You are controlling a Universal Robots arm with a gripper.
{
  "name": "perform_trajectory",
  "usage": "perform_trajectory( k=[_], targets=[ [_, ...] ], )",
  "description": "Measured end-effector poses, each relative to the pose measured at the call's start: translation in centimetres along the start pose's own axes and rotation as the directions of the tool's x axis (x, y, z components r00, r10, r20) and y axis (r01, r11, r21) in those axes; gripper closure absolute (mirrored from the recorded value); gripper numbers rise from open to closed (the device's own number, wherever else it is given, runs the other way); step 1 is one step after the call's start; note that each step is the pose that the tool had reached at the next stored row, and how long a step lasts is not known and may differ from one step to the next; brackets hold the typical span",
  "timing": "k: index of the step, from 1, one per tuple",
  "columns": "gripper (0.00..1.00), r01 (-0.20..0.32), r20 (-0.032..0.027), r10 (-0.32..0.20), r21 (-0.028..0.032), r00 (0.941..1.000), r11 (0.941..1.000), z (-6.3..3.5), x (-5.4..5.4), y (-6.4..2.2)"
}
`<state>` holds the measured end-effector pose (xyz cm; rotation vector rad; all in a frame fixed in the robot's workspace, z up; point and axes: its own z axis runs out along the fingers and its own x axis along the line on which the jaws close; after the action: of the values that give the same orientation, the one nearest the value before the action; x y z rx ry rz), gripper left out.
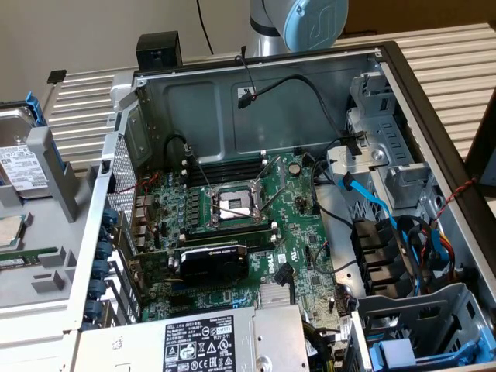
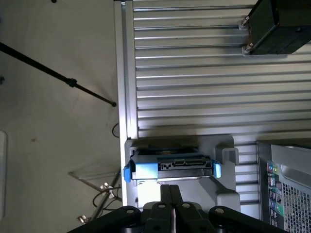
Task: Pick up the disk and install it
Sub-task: 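Pick up the disk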
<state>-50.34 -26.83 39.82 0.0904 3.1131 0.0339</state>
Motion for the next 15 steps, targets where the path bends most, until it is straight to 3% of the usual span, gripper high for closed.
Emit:
perform_trajectory(
  k=[2, 7, 11, 15],
  targets=[
    [0.89, 0.013, -0.0002, -0.013, -0.0004, 0.9999, 0.9999, 0.00, 0.02, 0.00],
    [0.89, 0.104, -0.0020, -0.104, -0.0029, 0.9946, 0.9946, 0.01, 0.02, 0.00],
    [0.89, 0.176, -0.0033, -0.176, -0.0051, 0.9844, 0.9844, 0.01, 0.02, 0.00],
    [0.89, 0.246, -0.0045, -0.246, -0.0072, 0.9692, 0.9692, 0.01, 0.02, 0.00]
  ],
)
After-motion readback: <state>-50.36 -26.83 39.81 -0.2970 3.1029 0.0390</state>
